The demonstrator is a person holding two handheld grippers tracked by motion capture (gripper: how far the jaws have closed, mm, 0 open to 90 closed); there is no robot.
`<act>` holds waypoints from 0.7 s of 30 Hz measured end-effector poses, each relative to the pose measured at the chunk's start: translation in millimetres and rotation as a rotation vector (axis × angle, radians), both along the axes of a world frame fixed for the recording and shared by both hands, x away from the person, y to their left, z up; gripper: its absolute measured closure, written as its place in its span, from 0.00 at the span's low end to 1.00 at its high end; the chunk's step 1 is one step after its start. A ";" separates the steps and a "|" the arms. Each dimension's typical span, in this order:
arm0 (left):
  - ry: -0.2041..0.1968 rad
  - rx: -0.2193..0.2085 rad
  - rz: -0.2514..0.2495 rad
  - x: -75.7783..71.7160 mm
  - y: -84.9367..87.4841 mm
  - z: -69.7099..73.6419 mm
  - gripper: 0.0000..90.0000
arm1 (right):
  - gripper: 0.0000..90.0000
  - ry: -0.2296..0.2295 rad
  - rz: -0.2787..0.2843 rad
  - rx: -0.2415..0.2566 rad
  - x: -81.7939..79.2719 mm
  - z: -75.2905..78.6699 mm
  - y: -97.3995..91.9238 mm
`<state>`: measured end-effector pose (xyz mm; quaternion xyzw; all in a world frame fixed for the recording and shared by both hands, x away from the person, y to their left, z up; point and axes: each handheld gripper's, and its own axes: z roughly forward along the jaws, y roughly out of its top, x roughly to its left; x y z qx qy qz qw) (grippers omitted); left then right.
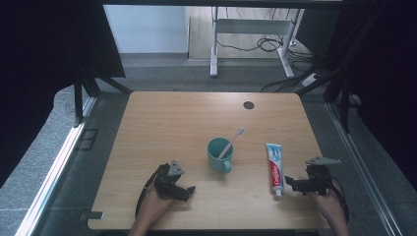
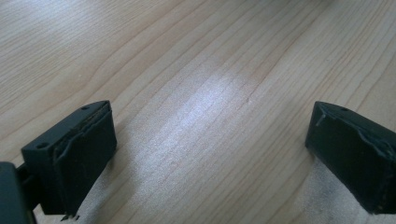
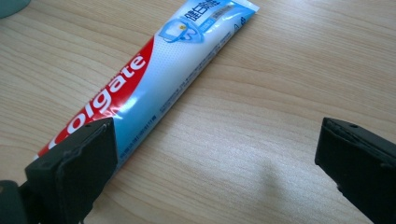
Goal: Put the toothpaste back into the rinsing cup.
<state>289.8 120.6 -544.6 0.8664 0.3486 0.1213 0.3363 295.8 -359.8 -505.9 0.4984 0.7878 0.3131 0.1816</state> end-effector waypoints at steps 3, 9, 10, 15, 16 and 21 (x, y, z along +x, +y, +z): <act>0.000 -0.001 0.001 0.0 0.0 0.0 0.02 | 0.00 0.023 0.006 0.004 2.7 2.7 2.4; -0.001 -0.001 0.002 0.0 0.1 0.0 0.02 | 0.00 0.053 0.008 0.000 8.7 6.7 7.5; -0.001 -0.001 0.002 0.0 0.1 0.0 0.02 | 0.00 0.059 0.008 0.000 9.5 7.2 8.1; -0.001 -0.001 0.003 0.0 0.1 0.0 0.02 | 0.00 0.095 0.016 -0.001 15.4 10.3 13.4; 0.001 -0.002 0.004 -0.2 0.0 0.0 0.02 | 0.00 0.104 0.018 -0.001 16.6 11.2 14.3; -0.001 -0.002 0.003 -0.1 0.0 0.0 0.02 | 0.00 0.142 0.031 -0.013 23.6 14.8 19.9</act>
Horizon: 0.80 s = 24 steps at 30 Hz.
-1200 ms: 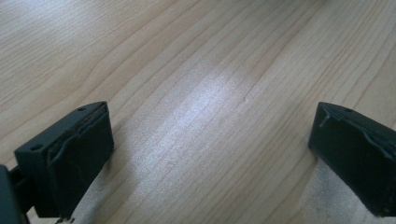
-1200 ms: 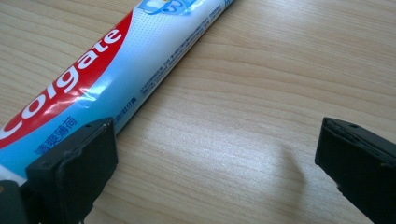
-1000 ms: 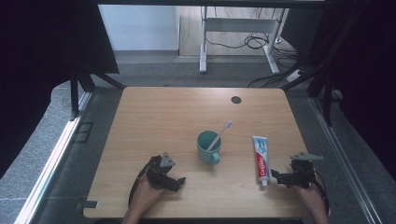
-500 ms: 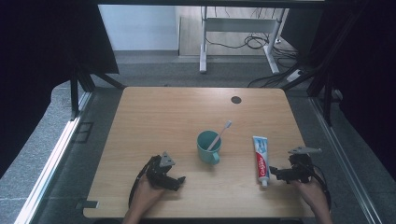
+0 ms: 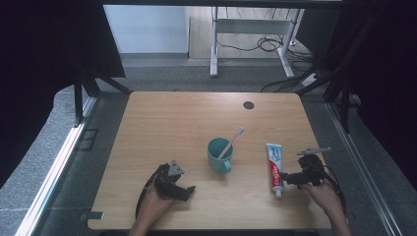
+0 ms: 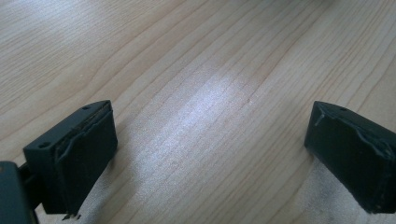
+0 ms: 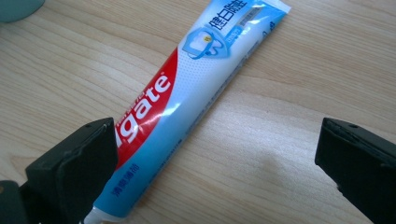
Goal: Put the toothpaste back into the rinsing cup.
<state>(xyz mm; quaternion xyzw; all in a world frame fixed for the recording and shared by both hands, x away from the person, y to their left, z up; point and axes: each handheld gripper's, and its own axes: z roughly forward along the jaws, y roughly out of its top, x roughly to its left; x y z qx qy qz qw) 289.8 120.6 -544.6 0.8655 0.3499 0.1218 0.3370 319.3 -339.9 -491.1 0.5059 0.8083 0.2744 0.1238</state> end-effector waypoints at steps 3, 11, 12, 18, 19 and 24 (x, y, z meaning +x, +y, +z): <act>0.000 0.000 0.000 0.0 0.0 0.0 0.02 | 0.00 0.027 0.008 0.001 4.7 1.4 3.2; 0.001 0.000 0.000 0.0 0.0 0.1 0.02 | 0.00 0.129 0.004 -0.010 17.3 0.3 12.1; 0.000 0.000 0.000 0.0 0.0 0.1 0.02 | 0.00 0.139 0.005 -0.012 19.3 0.2 13.4; 0.001 0.000 0.000 0.0 0.0 0.1 0.02 | 0.16 0.141 0.002 0.003 26.5 3.4 14.9; 0.001 0.000 0.000 0.0 0.0 0.1 0.02 | 0.18 0.141 -0.003 0.008 27.6 4.3 14.7; 0.000 0.000 0.000 0.0 0.0 0.1 0.03 | 0.46 0.139 -0.010 0.047 34.8 11.9 12.8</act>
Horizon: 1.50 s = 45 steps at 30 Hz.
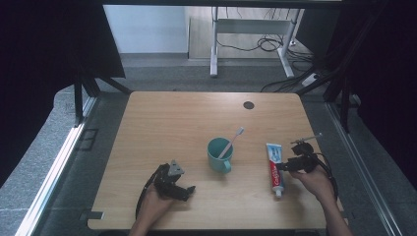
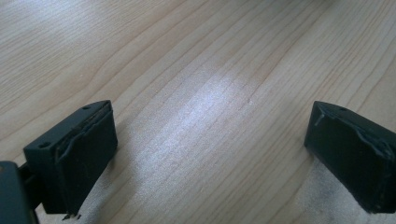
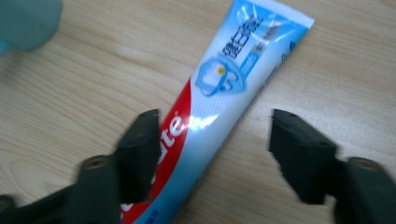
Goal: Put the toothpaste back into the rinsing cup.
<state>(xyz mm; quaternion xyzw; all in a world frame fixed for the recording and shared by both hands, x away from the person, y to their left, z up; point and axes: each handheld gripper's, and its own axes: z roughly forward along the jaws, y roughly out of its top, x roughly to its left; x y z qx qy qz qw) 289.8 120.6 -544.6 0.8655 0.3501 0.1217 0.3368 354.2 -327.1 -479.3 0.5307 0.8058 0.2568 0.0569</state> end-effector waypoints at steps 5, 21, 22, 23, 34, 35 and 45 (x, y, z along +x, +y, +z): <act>0.000 0.000 0.000 0.0 0.0 0.0 0.03 | 0.72 -0.002 0.015 -0.043 7.9 3.8 1.9; 0.002 0.001 0.000 0.0 0.0 0.1 0.03 | 0.99 -0.001 0.025 -0.213 38.1 -7.8 6.8; 0.002 0.001 0.000 0.0 0.0 0.1 0.03 | 0.99 0.003 0.021 -0.217 39.4 -8.7 7.4; 0.001 0.001 0.000 0.0 0.0 0.1 0.03 | 0.99 0.004 0.019 -0.222 40.8 -10.0 7.6; 0.001 0.001 0.000 0.0 0.1 0.2 0.03 | 0.99 0.029 0.000 -0.230 50.5 -18.8 6.0; 0.001 0.001 0.000 0.0 0.1 0.2 0.03 | 0.99 0.030 0.001 -0.227 50.9 -19.2 6.6; 0.001 0.001 0.000 0.0 0.0 0.1 0.03 | 0.99 0.024 0.037 -0.181 53.5 -19.1 17.7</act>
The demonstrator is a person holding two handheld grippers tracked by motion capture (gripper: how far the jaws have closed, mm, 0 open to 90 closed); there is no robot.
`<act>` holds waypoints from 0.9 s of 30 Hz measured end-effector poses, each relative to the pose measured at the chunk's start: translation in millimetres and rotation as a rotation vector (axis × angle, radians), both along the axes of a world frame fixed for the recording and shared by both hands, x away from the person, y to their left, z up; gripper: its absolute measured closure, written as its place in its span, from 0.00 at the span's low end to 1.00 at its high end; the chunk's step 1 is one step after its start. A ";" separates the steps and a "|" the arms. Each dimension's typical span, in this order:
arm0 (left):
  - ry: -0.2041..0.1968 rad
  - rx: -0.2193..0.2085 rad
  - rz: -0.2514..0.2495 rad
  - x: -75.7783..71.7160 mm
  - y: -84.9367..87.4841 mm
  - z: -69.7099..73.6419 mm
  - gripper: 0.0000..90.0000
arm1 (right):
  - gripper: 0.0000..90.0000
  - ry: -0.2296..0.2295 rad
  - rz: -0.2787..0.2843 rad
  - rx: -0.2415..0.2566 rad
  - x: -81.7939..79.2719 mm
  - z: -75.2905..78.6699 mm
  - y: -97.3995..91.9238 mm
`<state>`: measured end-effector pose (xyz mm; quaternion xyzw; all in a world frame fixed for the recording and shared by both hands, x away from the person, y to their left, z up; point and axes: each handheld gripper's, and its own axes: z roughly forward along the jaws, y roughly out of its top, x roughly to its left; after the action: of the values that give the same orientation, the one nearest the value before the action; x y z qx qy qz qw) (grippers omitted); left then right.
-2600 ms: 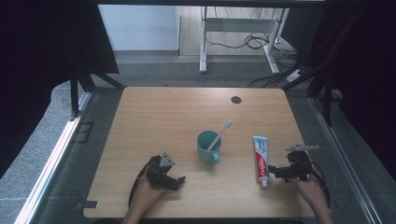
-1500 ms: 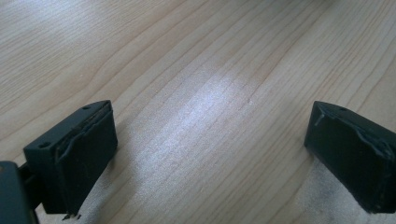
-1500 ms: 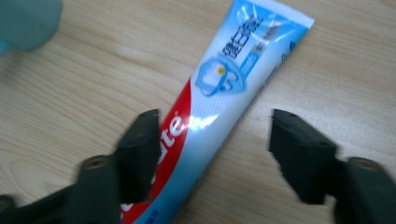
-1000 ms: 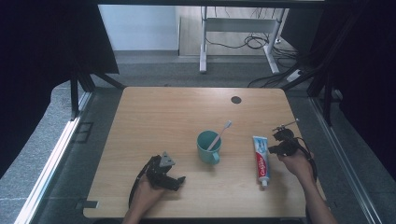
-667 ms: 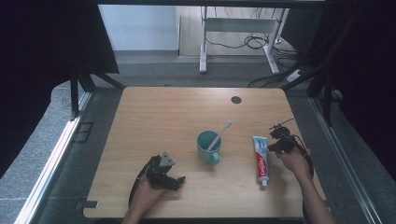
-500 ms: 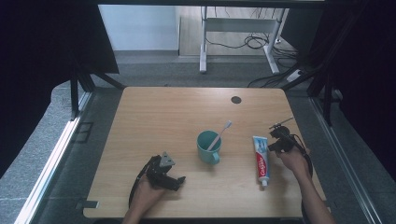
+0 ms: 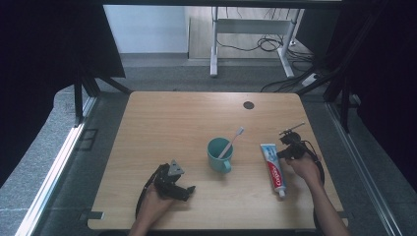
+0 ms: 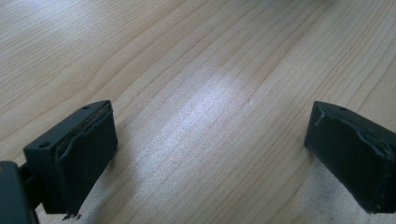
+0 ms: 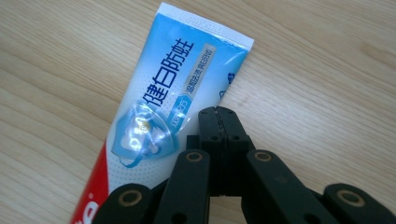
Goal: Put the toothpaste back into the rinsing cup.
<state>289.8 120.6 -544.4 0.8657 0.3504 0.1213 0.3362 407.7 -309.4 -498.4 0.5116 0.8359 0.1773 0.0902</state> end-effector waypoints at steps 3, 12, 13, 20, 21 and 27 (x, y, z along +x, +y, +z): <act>0.000 0.000 0.000 0.0 0.0 0.0 0.03 | 0.99 0.001 0.022 0.016 -0.1 0.0 7.2; 0.000 0.000 -0.001 0.0 0.0 0.0 0.03 | 0.99 0.002 0.089 0.031 -0.1 -0.4 26.6; 0.000 0.000 -0.001 0.0 0.0 0.0 0.03 | 0.99 0.002 0.090 0.030 -0.1 0.1 27.1; 0.000 0.000 0.000 0.0 0.0 0.0 0.03 | 0.89 0.009 0.097 0.039 -4.9 9.7 22.5; 0.000 0.000 0.000 0.0 0.0 0.0 0.03 | 0.85 0.010 0.099 0.039 -6.2 11.4 21.9; 0.000 0.000 -0.001 0.0 0.0 0.0 0.03 | 0.69 0.028 0.121 0.032 -15.3 18.0 19.9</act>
<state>289.8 120.6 -544.4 0.8659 0.3500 0.1214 0.3361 392.4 -289.5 -480.3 0.4640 0.8634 0.1888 0.0596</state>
